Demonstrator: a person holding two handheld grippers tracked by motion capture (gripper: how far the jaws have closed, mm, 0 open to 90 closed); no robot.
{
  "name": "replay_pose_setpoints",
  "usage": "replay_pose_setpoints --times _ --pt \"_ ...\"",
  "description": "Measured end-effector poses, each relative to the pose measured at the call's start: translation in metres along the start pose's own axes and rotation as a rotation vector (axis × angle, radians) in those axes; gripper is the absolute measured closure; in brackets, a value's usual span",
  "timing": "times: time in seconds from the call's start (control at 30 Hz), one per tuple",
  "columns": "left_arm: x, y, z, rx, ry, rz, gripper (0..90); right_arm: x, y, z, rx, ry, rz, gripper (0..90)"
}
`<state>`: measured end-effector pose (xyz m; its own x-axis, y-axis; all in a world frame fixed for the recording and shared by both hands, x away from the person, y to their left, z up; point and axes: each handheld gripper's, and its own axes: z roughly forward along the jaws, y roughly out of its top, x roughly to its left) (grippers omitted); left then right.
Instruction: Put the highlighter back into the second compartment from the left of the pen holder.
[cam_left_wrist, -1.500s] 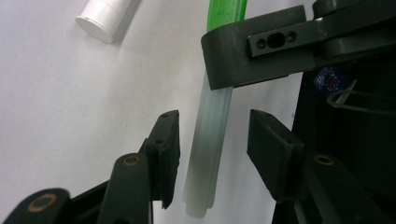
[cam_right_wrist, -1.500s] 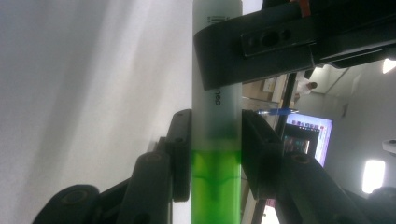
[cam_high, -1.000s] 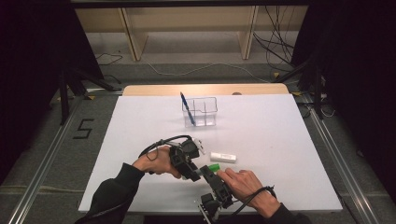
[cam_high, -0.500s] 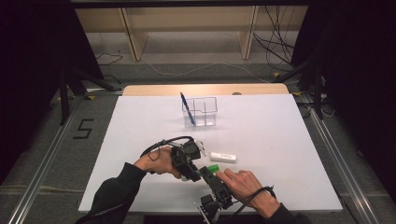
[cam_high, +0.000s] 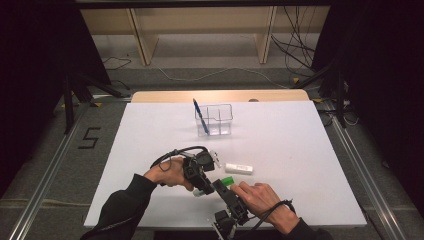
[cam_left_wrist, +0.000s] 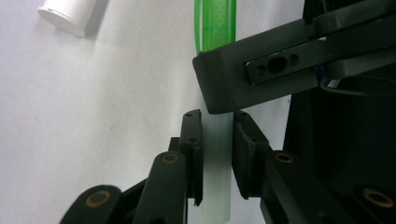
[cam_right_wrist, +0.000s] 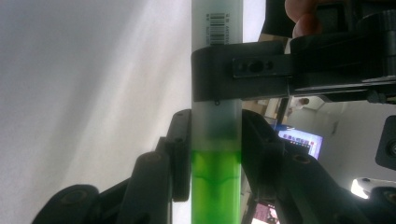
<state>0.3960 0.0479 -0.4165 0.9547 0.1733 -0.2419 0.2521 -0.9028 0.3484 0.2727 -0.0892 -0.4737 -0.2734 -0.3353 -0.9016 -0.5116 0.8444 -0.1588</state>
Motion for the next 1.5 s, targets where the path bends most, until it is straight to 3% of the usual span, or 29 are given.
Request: replay_pose_setpoints --times 0.1,0.2,0.33,0.43,0.53,0.6,0.7,0.77,0.93,1.03,1.13,1.3,1.5 --pt "-0.001 0.000 -0.001 -0.006 0.010 0.003 76.3 -0.001 -0.001 -0.001 0.001 0.000 0.002 63.2" --pt "0.004 -0.003 -0.006 -0.033 0.025 -0.029 76.4 -0.003 -0.004 -0.003 0.019 -0.013 0.017 48.0" --pt "0.013 -0.010 -0.014 -0.097 0.058 -0.108 76.3 -0.011 -0.015 -0.010 0.012 -0.040 0.086 40.3" --pt "0.019 -0.014 -0.021 -0.161 0.091 -0.164 76.3 -0.014 -0.023 -0.014 0.016 -0.025 0.255 38.4" --pt "0.024 -0.017 -0.027 -0.234 0.142 -0.209 76.3 -0.022 -0.038 -0.014 0.012 0.016 0.496 36.7" --pt "0.027 -0.018 -0.030 -0.298 0.178 -0.250 76.3 -0.026 -0.048 -0.012 0.042 0.053 0.659 34.2" --pt "0.030 -0.020 -0.033 -0.357 0.222 -0.279 76.3 -0.028 -0.059 -0.010 0.030 0.095 0.836 33.2" --pt "0.032 -0.021 -0.034 -0.401 0.255 -0.308 76.3 -0.030 -0.065 -0.010 0.024 0.129 0.930 32.5" --pt "0.034 -0.022 -0.042 -0.510 0.324 -0.341 76.3 -0.034 -0.079 -0.011 -0.014 0.179 1.109 31.9" --pt "0.037 -0.022 -0.047 -0.583 0.356 -0.377 76.3 -0.034 -0.085 -0.012 -0.033 0.194 1.175 31.9" --pt "0.041 -0.023 -0.050 -0.647 0.393 -0.411 76.3 -0.033 -0.089 -0.013 -0.025 0.197 1.199 31.6" --pt "0.045 -0.021 -0.055 -0.712 0.434 -0.426 76.3 -0.030 -0.090 -0.015 -0.031 0.203 1.228 29.6" --pt "0.052 -0.015 -0.059 -0.804 0.495 -0.459 76.2 -0.031 -0.096 -0.017 -0.088 0.260 1.348 26.7"
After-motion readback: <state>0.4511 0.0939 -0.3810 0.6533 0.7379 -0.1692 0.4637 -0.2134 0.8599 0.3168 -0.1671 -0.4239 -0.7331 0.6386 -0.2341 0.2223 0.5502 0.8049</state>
